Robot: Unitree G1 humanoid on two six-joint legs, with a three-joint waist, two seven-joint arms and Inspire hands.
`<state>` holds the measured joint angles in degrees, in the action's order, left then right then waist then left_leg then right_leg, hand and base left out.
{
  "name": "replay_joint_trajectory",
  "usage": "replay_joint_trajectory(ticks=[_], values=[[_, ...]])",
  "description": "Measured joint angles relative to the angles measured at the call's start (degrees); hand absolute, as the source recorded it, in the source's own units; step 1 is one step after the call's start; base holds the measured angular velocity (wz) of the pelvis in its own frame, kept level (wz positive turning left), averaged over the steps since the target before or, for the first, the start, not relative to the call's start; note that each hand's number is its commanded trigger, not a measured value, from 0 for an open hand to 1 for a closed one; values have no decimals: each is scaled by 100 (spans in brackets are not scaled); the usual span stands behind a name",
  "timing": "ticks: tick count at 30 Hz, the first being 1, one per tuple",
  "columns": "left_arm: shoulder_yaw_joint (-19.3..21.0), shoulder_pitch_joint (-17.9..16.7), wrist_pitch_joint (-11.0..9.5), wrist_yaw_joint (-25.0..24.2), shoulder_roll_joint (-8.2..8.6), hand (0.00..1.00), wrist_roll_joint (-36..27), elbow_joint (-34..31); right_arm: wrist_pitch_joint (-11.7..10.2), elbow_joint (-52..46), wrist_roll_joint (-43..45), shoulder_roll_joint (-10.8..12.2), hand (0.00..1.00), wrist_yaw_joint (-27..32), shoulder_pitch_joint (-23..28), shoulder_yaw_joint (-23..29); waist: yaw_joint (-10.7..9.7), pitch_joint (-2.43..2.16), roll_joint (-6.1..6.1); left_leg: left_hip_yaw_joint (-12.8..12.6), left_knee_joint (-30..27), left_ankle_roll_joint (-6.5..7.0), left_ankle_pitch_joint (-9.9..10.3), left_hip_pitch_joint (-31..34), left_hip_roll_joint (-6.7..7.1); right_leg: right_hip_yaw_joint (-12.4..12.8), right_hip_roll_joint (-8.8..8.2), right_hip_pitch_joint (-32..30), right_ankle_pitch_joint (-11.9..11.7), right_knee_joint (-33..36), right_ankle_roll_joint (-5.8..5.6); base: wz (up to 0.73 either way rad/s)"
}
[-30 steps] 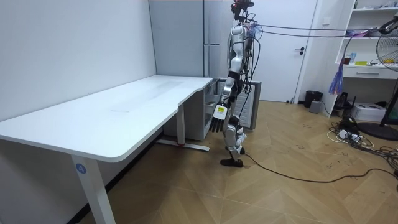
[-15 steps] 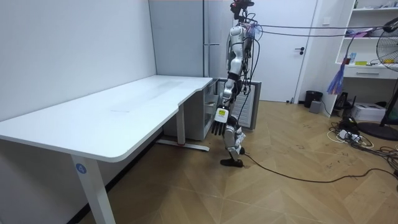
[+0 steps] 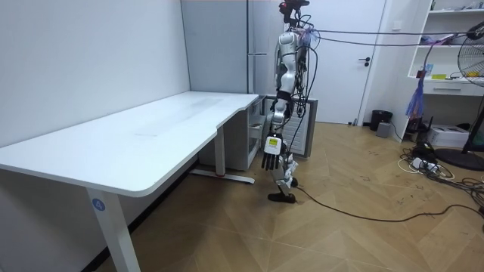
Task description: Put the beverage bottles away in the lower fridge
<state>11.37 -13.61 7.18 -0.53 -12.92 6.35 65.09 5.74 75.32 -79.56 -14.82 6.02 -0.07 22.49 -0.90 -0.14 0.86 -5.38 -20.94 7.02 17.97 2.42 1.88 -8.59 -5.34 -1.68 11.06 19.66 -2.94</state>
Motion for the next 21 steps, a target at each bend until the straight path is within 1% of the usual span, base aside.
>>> replay_joint_trajectory(ticks=[1, 2, 3, 4, 5, 6, 7, 8, 9, 10, 11, 13, 14, 16, 17, 18, 19, 20, 21], values=[[-85, 88, 1, 6, -5, 0, 2, 8, -30, 13, -111, -4, 0, -17, -217, -31, 42, 0, 18, -8, -116, 1, -1, 232, -6, -1, 0, -205, 0, 17, 0, -17], [-128, 160, 1, 8, -5, 0, 2, 13, -48, 18, -164, -8, 0, -58, -323, -53, 77, 4, 31, -8, -162, 1, -1, 338, -7, 5, 1, -291, 0, 18, -1, -21], [-207, 318, -14, 10, 9, 0, 5, 46, -103, 50, -210, -14, 0, -161, -540, -61, 137, 36, 71, -19, -248, -4, -5, 509, -13, -2, 2, -413, 0, 11, -4, -14], [-259, 470, -70, 20, 25, 0, 18, 168, -152, 122, -215, -20, 0, -294, -745, -82, 147, 62, 116, -5, -343, -5, -5, 648, -18, -28, -1, -542, 17, 35, -31, -9], [-262, 530, -100, 26, 29, 0, 17, 222, -154, 156, -223, -21, 0, -370, -822, -85, 148, 57, 127, 0, -401, -6, -4, 736, -17, -39, -9, -603, 35, 67, -61, 0], [-262, 578, -150, 40, 30, 0, 18, 255, -152, 229, -263, -25, 0, -482, -1009, -84, 164, 53, 157, 7, -568, -8, -3, 960, -15, -36, -32, -823, 85, 248, -93, 0], [-264, 614, -179, 55, 29, 0, 13, 271, -151, 239, -254, -55, 0, -552, -1189, -85, 188, 74, 204, 32, -716, -11, -1, 1231, -10, -22, -55, -1112, 153, 498, -72, -4], [-285, 650, -180, 75, 29, 0, -2, 290, -153, 237, -248, -83, 0, -567, -1265, -100, 219, 93, 224, 43, -796, -14, 1, 1365, 2, -2, -72, -1281, 185, 642, -65, 0], [-411, 737, -174, 138, 18, 0, -4, 317, -169, 232, -237, -157, 0, -575, -1417, -130, 276, 140, 229, 46, -951, -16, 2, 1657, 40, -4, -151, -1667, 263, 979, -35, 6], [-513, 783, -176, 170, 13, 0, -4, 321, -208, 238, -222, -207, 0, -574, -1532, -135, 278, 162, 211, 55, -1098, -16, 2, 1946, 105, -28, -253, -2001, 385, 1265, -53, 13], [-567, 807, -181, 180, 16, 0, -2, 341, -210, 244, -238, -236, 0, -574, -1589, -135, 288, 171, 211, 59, -1207, -17, 2, 2116, 123, -31, -288, -2172, 441, 1418, -52, 23], [-616, 878, -188, 251, 28, 0, -6, 465, -211, 256, -308, -293, 0, -589, -1763, -138, 312, 206, 166, 86, -1636, -49, 44, 2688, 173, 1, -389, -2793, 614, 2024, 0, 21], [-640, 879, -190, 268, 27, 0, -7, 471, -214, 264, -309, -303, 0, -588, -1813, -149, 328, 211, 144, 88, -1754, -64, 59, 2837, 175, 10, -404, -2958, 644, 2160, 21, 11], [-841, 965, -208, 310, 29, 0, -135, 489, -257, 265, -315, -416, 0, -575, -2014, -218, 406, 232, 76, 100, -2261, -119, 121, 3473, 181, 60, -457, -3605, 803, 2736, 97, 10], [-879, 984, -223, 318, 28, 0, -221, 493, -282, 265, -315, -439, 0, -571, -2058, -234, 421, 234, 56, 100, -2368, -132, 137, 3612, 183, 72, -470, -3751, 835, 2834, 115, 15], [-979, 1003, -263, 356, 28, 0, -379, 495, -336, 258, -345, -481, 0, -563, -2156, -316, 433, 238, 32, 135, -2615, -199, 174, 3920, 184, 65, -489, -4039, 920, 3082, 161, 19], [-1038, 1036, -271, 384, 24, 0, -511, 491, -375, 254, -347, -518, 0, -552, -2248, -357, 443, 228, -3, 152, -2816, -230, 172, 4217, 181, 42, -528, -4333, 1018, 3310, 217, 21], [-1071, 1058, -272, 394, 18, 0, -591, 486, -399, 252, -347, -538, 0, -544, -2298, -392, 448, 225, -27, 154, -2907, -244, 167, 4363, 176, 40, -546, -4477, 1046, 3418, 223, 21], [-1120, 1095, -270, 416, 16, 0, -700, 470, -452, 247, -347, -579, 0, -529, -2415, -452, 448, 223, -57, 171, -3075, -280, 145, 4646, 170, 42, -572, -4751, 1071, 3604, 261, 19]])
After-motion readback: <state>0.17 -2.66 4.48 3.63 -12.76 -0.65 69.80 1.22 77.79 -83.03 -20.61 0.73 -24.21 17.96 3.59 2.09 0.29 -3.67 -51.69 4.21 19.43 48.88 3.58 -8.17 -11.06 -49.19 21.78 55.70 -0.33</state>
